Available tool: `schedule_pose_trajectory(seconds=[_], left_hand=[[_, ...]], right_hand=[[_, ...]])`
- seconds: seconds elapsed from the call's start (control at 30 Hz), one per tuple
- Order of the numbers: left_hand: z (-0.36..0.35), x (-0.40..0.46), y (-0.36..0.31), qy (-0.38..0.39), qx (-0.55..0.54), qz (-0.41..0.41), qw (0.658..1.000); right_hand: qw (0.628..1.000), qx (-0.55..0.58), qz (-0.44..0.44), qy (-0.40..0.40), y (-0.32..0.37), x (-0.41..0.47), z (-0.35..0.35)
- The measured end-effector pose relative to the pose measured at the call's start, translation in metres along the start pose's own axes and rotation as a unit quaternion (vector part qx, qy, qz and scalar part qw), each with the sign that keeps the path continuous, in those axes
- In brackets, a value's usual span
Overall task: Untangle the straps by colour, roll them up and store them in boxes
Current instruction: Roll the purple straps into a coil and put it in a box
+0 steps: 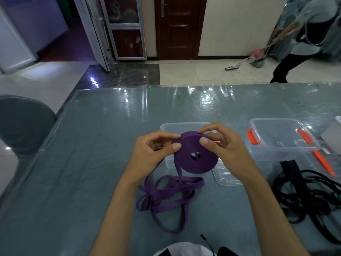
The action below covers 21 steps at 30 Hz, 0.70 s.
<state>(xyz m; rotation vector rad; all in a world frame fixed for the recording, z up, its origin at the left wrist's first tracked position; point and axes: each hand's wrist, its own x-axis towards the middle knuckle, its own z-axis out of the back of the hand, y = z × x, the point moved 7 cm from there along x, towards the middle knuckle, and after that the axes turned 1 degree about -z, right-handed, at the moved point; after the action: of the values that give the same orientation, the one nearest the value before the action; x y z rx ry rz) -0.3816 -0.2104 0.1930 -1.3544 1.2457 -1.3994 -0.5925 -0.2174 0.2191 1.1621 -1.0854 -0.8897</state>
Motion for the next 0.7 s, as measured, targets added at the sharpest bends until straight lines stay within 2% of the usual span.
schedule_pose_trajectory(seconds=[0.33,0.53,0.6,0.7], left_hand=[[0.0001,0.0028,-0.0051,0.001,0.016,-0.034,0.999],[-0.0017,0.0028,-0.0059,-0.002,0.017,-0.046,0.999],[-0.0042,0.0031,-0.0052,0.015,0.030,-0.046,0.998],[-0.0045,0.0050,-0.0041,0.081,0.037,-0.019,0.996]], right_hand=[[1.000,0.010,-0.002,0.002,-0.0013,-0.0009,-0.0021],[0.998,-0.029,-0.027,0.051,-0.0071,-0.0007,-0.0019],[0.999,-0.038,-0.013,0.029,-0.0078,-0.0005,0.0014],[1.000,-0.015,0.009,-0.010,-0.0087,-0.0022,0.0046]])
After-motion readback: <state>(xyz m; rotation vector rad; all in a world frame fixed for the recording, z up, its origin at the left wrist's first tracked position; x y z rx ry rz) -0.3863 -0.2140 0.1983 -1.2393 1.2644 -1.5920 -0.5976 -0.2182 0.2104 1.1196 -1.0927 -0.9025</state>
